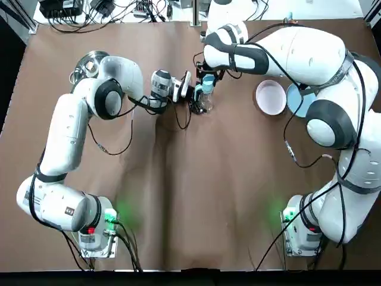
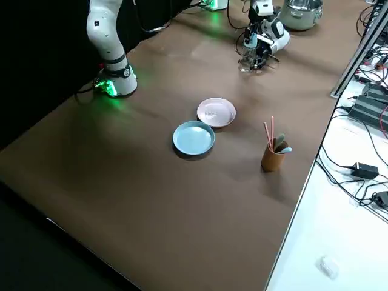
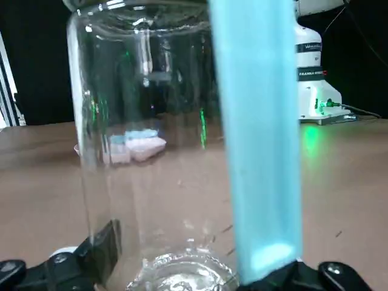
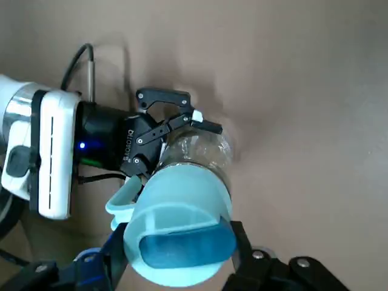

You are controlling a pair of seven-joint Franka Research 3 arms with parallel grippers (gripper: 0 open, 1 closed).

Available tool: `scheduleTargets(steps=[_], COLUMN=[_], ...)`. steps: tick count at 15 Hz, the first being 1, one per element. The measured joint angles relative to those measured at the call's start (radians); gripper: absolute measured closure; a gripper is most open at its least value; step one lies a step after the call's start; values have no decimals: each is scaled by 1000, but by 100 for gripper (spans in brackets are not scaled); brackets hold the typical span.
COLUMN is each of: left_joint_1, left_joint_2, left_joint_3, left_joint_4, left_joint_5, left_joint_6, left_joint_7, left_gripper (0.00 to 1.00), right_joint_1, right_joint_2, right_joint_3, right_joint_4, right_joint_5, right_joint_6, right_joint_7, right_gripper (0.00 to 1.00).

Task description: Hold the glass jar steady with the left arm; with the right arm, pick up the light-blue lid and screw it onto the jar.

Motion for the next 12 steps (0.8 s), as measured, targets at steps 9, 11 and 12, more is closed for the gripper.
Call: scheduleTargets(steps=[9,11,12], left_joint_1=[-2,-2,-2], left_joint_2=[0,0,0], left_joint_3=[-2,-2,-3], left_joint_4=[3,3,3], left_joint_5=[0,0,0], left_joint_6=[7,8,9], left_joint_7=[-9,-10,-13], left_gripper=[7,7,7], right_joint_1=[-7,-7,-10], right_joint_2=[0,0,0], right_joint_3=[0,0,0], right_joint_4=[0,0,0], right_joint_5=[12,13,15], right_joint_6=[5,6,8], right_joint_7=[291,350,407], right_gripper=[30,30,30])
